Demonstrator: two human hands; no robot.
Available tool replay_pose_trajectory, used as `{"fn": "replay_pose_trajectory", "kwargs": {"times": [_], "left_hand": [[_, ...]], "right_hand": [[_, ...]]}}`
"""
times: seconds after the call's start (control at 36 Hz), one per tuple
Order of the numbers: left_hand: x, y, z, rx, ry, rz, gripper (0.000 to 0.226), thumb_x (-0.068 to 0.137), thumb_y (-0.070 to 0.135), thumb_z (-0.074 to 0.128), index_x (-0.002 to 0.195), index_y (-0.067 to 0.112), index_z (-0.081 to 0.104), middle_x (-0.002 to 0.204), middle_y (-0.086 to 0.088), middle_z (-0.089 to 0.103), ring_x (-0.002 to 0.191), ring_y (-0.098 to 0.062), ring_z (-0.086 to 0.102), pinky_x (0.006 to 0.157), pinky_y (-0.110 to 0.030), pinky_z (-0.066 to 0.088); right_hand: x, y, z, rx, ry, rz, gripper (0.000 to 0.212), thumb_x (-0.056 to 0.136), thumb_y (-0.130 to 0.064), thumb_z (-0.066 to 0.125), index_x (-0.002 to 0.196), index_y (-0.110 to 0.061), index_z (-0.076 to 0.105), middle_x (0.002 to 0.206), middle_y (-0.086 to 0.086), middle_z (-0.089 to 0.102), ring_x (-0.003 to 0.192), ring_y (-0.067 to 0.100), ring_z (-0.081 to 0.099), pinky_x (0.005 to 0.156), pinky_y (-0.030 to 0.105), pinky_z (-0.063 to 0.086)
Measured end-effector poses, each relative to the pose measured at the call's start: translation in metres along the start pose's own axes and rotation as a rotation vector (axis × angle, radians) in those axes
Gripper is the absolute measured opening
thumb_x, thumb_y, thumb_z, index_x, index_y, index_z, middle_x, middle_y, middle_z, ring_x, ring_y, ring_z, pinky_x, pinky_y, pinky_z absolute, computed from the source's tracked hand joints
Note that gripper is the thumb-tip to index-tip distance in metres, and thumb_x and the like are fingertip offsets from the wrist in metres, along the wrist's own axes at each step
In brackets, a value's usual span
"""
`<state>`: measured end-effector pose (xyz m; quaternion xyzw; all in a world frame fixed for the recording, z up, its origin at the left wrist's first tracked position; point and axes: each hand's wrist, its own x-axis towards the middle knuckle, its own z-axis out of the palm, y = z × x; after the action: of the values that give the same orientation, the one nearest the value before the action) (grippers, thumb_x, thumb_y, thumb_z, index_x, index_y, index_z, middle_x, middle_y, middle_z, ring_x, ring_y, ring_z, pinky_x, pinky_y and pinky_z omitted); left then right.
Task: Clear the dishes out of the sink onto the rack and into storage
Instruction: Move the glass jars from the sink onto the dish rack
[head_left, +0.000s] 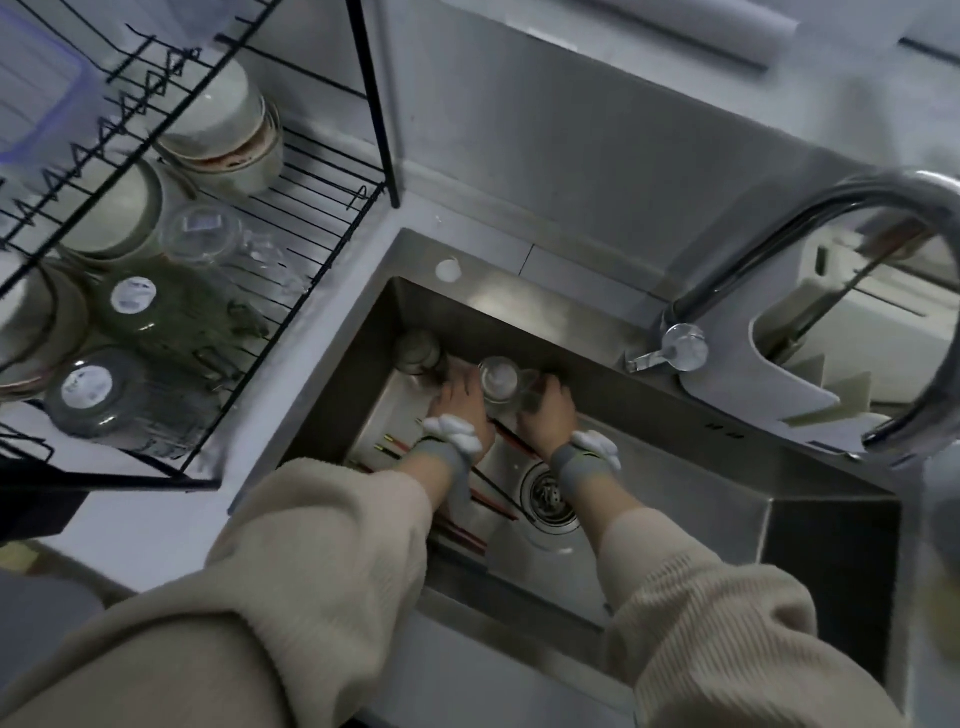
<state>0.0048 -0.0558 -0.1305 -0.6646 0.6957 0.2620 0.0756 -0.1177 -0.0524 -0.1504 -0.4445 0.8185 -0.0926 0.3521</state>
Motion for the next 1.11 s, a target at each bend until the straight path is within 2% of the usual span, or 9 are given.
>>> {"fn": "replay_pose_trajectory", "kwargs": {"times": [0.14,0.22,0.36,0.44,0.53,0.64,0.83,0.94,1.11], "left_hand": [[0.021,0.018,0.006,-0.076,-0.012,-0.093,0.070,0.097,0.023,0.050,0.154,0.013,0.010,0.149,-0.014,0.034,0.135,-0.027,0.037,0.107,-0.033,0.028],[0.027,0.017,0.006,-0.068,-0.001,-0.106,0.064,0.097,0.021,0.049,0.152,0.017,0.017,0.147,-0.016,0.032,0.132,-0.031,0.038,0.104,-0.037,0.033],[0.034,0.013,0.005,0.005,-0.016,-0.104,0.052,0.098,0.016,0.046,0.145,0.012,0.025,0.142,-0.017,0.033,0.130,-0.030,0.040,0.101,-0.034,0.038],[0.032,0.006,0.004,-0.006,-0.040,-0.049,0.066,0.093,0.027,0.059,0.147,0.012,0.023,0.146,-0.017,0.030,0.131,-0.031,0.039,0.101,-0.034,0.039],[0.028,-0.006,-0.001,-0.039,-0.035,-0.014,0.083,0.079,0.037,0.074,0.143,0.012,0.027,0.141,-0.014,0.034,0.127,-0.031,0.041,0.096,-0.036,0.042],[0.019,-0.017,-0.017,-0.061,0.031,0.049,0.078,0.073,0.045,0.075,0.133,0.012,0.036,0.131,-0.010,0.040,0.122,-0.029,0.043,0.090,-0.037,0.042],[0.001,-0.029,-0.079,0.032,0.252,0.196,0.077,0.074,0.050,0.069,0.136,0.016,0.038,0.126,-0.006,0.042,0.116,-0.024,0.043,0.078,-0.032,0.041],[-0.009,-0.039,-0.123,0.006,0.416,0.253,0.074,0.076,0.053,0.066,0.136,0.016,0.043,0.127,-0.005,0.046,0.118,-0.023,0.043,0.088,-0.030,0.040],[-0.014,-0.050,-0.176,-0.050,0.584,0.292,0.082,0.080,0.044,0.069,0.147,0.011,0.035,0.138,-0.010,0.046,0.127,-0.026,0.042,0.103,-0.031,0.034]], "right_hand": [[0.005,0.005,0.003,0.069,0.002,-0.021,0.052,0.084,-0.018,0.061,0.133,-0.010,0.044,0.129,0.022,0.050,0.115,0.042,0.051,0.090,0.039,0.044],[0.006,0.008,0.006,0.085,-0.020,-0.047,0.048,0.084,-0.016,0.062,0.129,-0.006,0.047,0.126,0.020,0.056,0.115,0.039,0.054,0.089,0.036,0.045],[0.005,0.012,0.012,0.099,-0.006,-0.051,0.033,0.084,-0.015,0.065,0.113,-0.006,0.053,0.109,0.018,0.067,0.102,0.037,0.062,0.070,0.028,0.041],[0.002,0.009,0.010,0.099,0.018,-0.071,0.033,0.084,-0.013,0.064,0.114,-0.008,0.051,0.102,0.016,0.068,0.097,0.036,0.063,0.068,0.029,0.039],[-0.004,0.001,0.004,0.020,0.006,-0.172,0.039,0.089,-0.013,0.059,0.127,-0.012,0.051,0.110,0.015,0.068,0.102,0.034,0.063,0.079,0.034,0.047],[-0.011,-0.013,-0.008,-0.076,-0.018,-0.291,0.027,0.092,-0.009,0.051,0.119,-0.009,0.056,0.117,0.017,0.059,0.106,0.035,0.058,0.081,0.037,0.045],[-0.041,-0.062,-0.034,0.002,0.073,-0.397,0.017,0.091,-0.005,0.047,0.106,-0.008,0.055,0.103,0.013,0.066,0.091,0.033,0.060,0.067,0.031,0.036],[-0.058,-0.100,-0.049,0.117,0.159,-0.411,0.007,0.091,-0.006,0.046,0.092,-0.012,0.050,0.077,0.003,0.058,0.071,0.027,0.054,0.062,0.028,0.035],[-0.072,-0.156,-0.075,0.172,0.283,-0.506,0.009,0.094,-0.003,0.047,0.097,-0.004,0.056,0.090,0.017,0.068,0.083,0.034,0.062,0.068,0.039,0.047]]}}
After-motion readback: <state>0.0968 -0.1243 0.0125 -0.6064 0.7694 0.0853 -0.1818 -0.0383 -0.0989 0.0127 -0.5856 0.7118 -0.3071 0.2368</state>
